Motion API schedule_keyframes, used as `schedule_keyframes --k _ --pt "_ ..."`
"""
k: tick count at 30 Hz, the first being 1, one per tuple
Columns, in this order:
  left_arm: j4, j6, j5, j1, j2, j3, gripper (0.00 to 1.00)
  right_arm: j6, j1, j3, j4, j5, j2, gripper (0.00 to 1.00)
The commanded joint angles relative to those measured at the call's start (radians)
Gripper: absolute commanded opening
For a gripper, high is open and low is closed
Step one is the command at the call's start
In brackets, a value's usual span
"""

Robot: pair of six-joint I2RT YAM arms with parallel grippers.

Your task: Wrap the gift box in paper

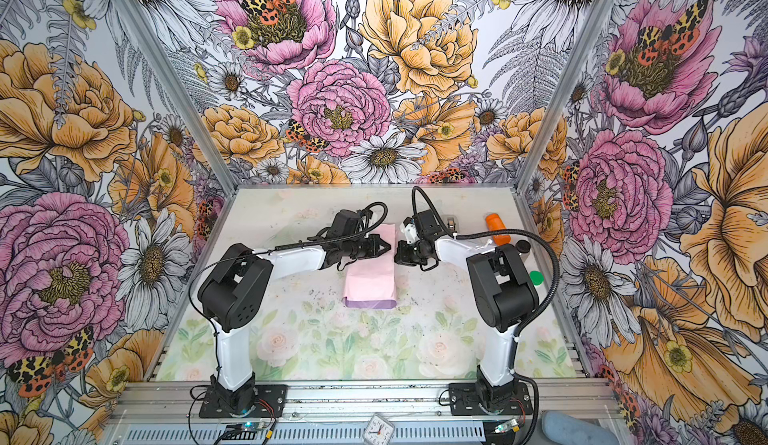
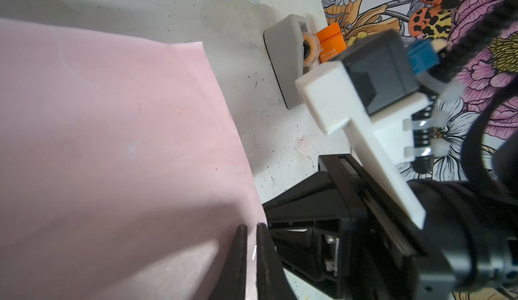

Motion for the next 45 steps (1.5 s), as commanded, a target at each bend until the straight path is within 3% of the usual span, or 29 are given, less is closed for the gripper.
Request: schedule_keyframes --k 1,6,11,18,25,35,42,45 --pt "-0.136 0.025 -0.022 -0.010 -0.031 0.028 0.18 0.010 -0.020 -0.007 -0.004 0.066 -0.150 0.11" --pt "-0.211 0.037 -0.029 -0.005 -0.092 0.128 0.27 0.022 -0.029 0.000 -0.075 0.101 -0.265 0.27" --pt "-0.347 0.040 -0.075 0.031 -0.204 0.188 0.40 0.056 -0.004 0.051 -0.179 0.103 -0.261 0.40" --pt "-0.484 -0.031 -0.089 0.170 -0.378 -0.003 0.60 0.057 0.066 0.144 -0.272 0.115 -0.139 0.61" --pt "-0.438 -0.031 -0.034 0.206 -0.384 -0.174 0.62 0.062 0.079 0.218 -0.289 0.084 -0.006 0.62" --pt "-0.314 -0.050 -0.027 0.166 -0.259 -0.168 0.58 0.092 0.079 0.237 -0.296 0.049 0.069 0.61" --pt "-0.258 -0.063 -0.029 0.114 -0.196 -0.115 0.47 0.081 0.077 0.264 -0.294 0.051 0.091 0.44" --pt "-0.255 -0.063 -0.045 0.095 -0.180 -0.076 0.46 0.072 0.067 0.286 -0.295 0.073 0.085 0.42"
